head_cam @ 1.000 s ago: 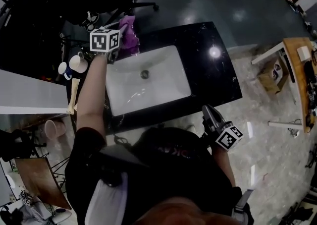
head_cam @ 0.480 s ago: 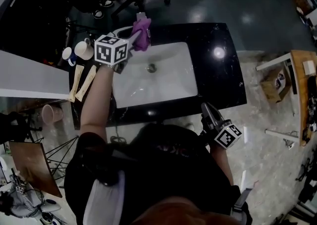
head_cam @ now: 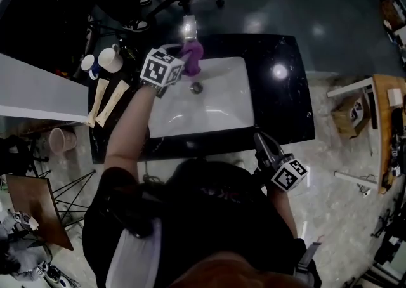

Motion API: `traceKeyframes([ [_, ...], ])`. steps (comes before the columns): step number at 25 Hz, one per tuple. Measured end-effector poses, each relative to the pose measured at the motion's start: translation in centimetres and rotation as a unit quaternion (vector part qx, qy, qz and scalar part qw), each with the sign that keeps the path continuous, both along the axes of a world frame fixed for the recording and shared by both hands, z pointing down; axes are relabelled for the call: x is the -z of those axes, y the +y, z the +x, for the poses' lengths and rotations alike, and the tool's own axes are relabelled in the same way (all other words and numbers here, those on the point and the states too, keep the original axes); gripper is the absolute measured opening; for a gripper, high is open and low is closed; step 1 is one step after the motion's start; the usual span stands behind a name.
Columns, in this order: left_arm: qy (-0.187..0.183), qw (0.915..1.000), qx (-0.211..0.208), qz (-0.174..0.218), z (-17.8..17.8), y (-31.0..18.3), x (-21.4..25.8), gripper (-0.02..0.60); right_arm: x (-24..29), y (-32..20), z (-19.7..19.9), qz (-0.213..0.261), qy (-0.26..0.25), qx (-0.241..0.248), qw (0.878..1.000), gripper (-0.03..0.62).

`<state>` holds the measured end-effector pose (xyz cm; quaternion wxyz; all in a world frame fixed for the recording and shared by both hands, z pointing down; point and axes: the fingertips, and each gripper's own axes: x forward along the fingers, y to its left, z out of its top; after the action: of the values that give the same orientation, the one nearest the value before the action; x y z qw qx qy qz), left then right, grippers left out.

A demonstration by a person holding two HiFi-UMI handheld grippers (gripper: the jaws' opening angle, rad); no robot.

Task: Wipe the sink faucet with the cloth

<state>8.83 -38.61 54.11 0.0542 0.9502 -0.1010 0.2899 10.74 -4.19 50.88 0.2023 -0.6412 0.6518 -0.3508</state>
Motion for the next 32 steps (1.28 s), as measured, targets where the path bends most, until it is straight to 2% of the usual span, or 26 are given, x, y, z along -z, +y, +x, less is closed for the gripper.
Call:
traceKeyframes([
  [7, 0.022, 0.9978, 0.054, -0.032, 1.4, -4.2, 0.2, 0.091, -0.9, 2.4, 2.0, -0.001, -0.029, -0.066, 0.997, 0.011],
  [11, 0.045, 0.9939, 0.067, -0.076, 0.7, -3.4, 0.0, 0.089, -0.9, 2.3, 2.0, 0.002, -0.033, -0.061, 0.998, 0.011],
  [13, 0.058, 0.9903, 0.063, -0.109, 0.2, -2.3, 0.0, 0.089, -0.8, 1.8, 1.8, 0.004, -0.032, -0.052, 0.998, 0.011],
  [16, 0.092, 0.9773, 0.056, -0.182, -1.4, 0.2, 0.0, 0.089, -0.7, 0.8, 1.4, 0.007, -0.033, -0.038, 0.999, 0.011],
  [18, 0.128, 0.9599, 0.068, -0.24, -2.7, 1.3, 0.1, 0.089, -0.6, 0.0, 1.5, 0.01, -0.033, -0.029, 0.999, 0.011],
  [19, 0.148, 0.9467, 0.088, -0.272, -3.5, 1.5, -0.2, 0.088, -0.7, -0.4, 1.5, 0.011, -0.034, -0.025, 0.999, 0.011],
  [20, 0.171, 0.9289, 0.116, -0.307, -4.2, 1.4, -0.7, 0.089, -0.8, -0.6, 1.5, 0.011, -0.036, -0.021, 0.999, 0.011],
  [21, 0.197, 0.906, 0.151, -0.343, -4.8, 1.1, -1.4, 0.087, -0.9, -0.7, 1.5, 0.009, -0.039, -0.018, 0.999, 0.011],
  [23, 0.253, 0.8481, 0.221, -0.41, -5.4, -0.3, -3.4, 0.087, -1.3, -0.9, 1.4, 0.005, -0.046, -0.013, 0.999, 0.011],
  [25, 0.303, 0.788, 0.27, -0.463, -5.1, -2.1, -5.4, 0.087, -1.5, -1.2, 1.2, 0.0, -0.047, -0.008, 0.999, 0.011],
  [26, 0.322, 0.7618, 0.287, -0.484, -4.7, -3.0, -6.3, 0.087, -1.5, -1.2, 1.1, -0.003, -0.046, -0.007, 0.999, 0.011],
  [27, 0.337, 0.7391, 0.299, -0.501, -4.2, -3.9, -7.1, 0.086, -1.5, -1.2, 1.1, -0.006, -0.044, -0.007, 0.999, 0.011],
  [28, 0.349, 0.7207, 0.306, -0.515, -3.6, -4.7, -7.7, 0.086, -1.6, -1.2, 1.1, -0.009, -0.042, -0.009, 0.999, 0.011],
  [29, 0.359, 0.7071, 0.308, -0.526, -3.0, -5.5, -8.2, 0.087, -1.8, -1.1, 1.3, -0.012, -0.042, -0.013, 0.999, 0.011],
  [32, 0.396, 0.6767, 0.291, -0.548, -0.7, -7.9, -8.1, 0.087, -2.4, -0.7, 2.4, -0.018, -0.045, -0.035, 0.998, 0.011],
])
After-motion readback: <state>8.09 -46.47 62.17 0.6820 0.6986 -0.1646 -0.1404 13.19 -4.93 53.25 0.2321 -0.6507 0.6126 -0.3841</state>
